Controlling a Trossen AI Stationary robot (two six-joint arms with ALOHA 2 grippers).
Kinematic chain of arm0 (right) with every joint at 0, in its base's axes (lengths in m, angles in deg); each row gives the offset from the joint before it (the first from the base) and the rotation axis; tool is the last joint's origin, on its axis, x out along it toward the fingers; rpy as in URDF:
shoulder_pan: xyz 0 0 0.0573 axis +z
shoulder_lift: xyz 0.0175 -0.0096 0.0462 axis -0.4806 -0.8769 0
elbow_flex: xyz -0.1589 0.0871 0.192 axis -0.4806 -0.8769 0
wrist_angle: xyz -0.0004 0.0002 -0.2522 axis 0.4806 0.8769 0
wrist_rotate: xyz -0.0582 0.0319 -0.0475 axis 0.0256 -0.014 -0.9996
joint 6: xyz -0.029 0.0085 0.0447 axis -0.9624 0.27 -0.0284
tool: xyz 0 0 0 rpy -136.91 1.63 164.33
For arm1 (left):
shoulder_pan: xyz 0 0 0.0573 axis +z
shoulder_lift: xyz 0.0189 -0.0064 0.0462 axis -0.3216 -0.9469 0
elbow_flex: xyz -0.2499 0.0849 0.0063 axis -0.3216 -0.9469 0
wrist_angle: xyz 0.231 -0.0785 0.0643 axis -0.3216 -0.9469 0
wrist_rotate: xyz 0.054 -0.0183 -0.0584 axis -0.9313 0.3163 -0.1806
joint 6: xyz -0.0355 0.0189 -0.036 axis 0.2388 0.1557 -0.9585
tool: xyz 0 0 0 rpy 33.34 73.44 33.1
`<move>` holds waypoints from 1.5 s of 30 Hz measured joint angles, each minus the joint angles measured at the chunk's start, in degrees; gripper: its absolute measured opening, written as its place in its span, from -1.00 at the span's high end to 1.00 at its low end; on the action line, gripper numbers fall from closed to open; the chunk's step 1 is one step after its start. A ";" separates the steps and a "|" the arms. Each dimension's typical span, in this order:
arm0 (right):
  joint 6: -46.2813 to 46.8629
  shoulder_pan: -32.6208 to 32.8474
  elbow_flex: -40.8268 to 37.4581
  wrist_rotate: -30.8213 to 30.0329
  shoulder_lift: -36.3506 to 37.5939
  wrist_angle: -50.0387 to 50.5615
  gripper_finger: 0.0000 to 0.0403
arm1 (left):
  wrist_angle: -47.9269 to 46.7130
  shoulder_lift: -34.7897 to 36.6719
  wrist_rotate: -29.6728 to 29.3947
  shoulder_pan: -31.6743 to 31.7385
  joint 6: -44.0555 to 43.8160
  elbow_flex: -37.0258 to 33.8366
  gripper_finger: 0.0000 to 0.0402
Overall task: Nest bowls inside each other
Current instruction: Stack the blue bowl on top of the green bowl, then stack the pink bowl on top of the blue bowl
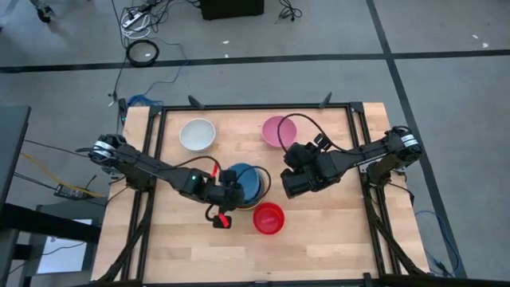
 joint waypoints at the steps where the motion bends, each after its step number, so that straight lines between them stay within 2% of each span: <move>1: 0.00 0.00 0.00 -0.02 0.00 0.07 0.23 | 0.03 0.00 0.02 0.00 -0.03 0.00 0.87; 8: 0.04 -0.84 0.00 0.27 0.00 0.04 0.23 | -2.77 0.89 0.12 -0.04 -0.71 2.39 0.68; 14: -0.87 -2.77 0.00 0.44 0.00 0.02 0.23 | -13.07 0.92 0.02 -0.13 -1.09 8.32 0.62; 17: -3.03 -5.48 0.00 1.00 0.00 -0.39 0.23 | -20.88 0.91 -2.09 -0.17 -1.47 11.33 0.62; 23: -14.81 -14.22 0.00 9.82 0.00 -8.18 0.23 | -34.52 3.22 -9.29 -0.17 -6.96 13.85 0.62; 28: -26.07 -21.44 0.00 17.34 0.00 -18.65 0.23 | -41.37 7.23 -11.30 -0.67 -14.10 13.86 0.62; 35: -34.74 -30.71 0.00 32.67 0.00 -27.12 0.23 | -40.70 14.35 -13.23 -3.02 -18.63 13.06 0.62; 40: -39.72 -33.98 -0.65 37.26 0.06 -30.16 0.23 | -40.71 18.51 -17.38 -3.82 -20.25 11.43 0.62; 45: -43.32 -35.03 -6.69 39.94 0.08 -34.09 0.23 | -41.29 20.57 -21.08 -3.78 -20.07 9.33 0.62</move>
